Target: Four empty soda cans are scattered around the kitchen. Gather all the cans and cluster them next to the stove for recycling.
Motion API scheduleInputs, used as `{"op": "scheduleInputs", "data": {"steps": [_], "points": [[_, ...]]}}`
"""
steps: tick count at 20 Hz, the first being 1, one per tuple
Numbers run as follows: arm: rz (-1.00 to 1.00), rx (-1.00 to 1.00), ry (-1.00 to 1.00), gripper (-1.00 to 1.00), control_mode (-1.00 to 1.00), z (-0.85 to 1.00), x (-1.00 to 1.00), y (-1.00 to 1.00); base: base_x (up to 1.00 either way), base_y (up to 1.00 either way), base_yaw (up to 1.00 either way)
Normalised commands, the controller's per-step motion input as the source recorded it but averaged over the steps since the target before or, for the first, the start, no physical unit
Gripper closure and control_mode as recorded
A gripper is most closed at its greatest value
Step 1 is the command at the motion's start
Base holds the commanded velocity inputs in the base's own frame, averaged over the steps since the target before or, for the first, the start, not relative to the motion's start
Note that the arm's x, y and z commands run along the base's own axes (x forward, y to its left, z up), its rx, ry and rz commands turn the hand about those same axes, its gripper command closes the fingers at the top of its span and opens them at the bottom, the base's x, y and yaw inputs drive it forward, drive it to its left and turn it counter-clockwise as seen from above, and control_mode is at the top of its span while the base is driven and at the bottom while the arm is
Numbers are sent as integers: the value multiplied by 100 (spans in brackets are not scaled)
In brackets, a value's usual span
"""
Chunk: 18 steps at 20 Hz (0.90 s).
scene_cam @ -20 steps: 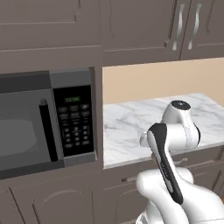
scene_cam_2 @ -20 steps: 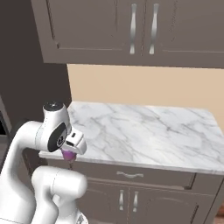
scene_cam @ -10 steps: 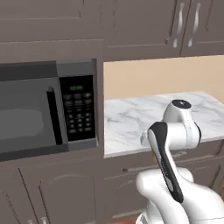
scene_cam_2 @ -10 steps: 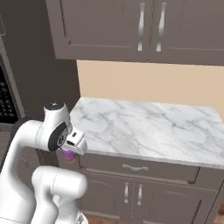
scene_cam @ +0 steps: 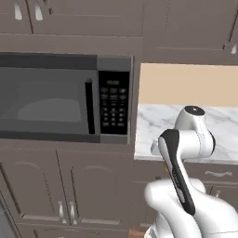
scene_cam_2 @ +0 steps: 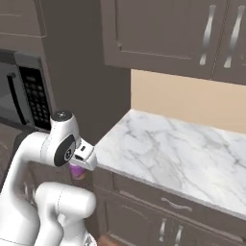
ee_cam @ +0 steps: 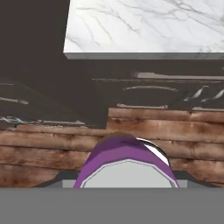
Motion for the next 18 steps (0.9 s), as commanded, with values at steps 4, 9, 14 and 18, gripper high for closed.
{"op": "scheduleInputs", "data": {"steps": [4,9,14,18], "points": [[0,0,0,100,100,0,0,0,-7,18,50],[0,0,0,100,100,0,0,0,-5,20,48],[0,0,0,100,100,0,0,0,-6,21,50],[0,0,0,100,100,0,0,0,-7,19,50]]}}
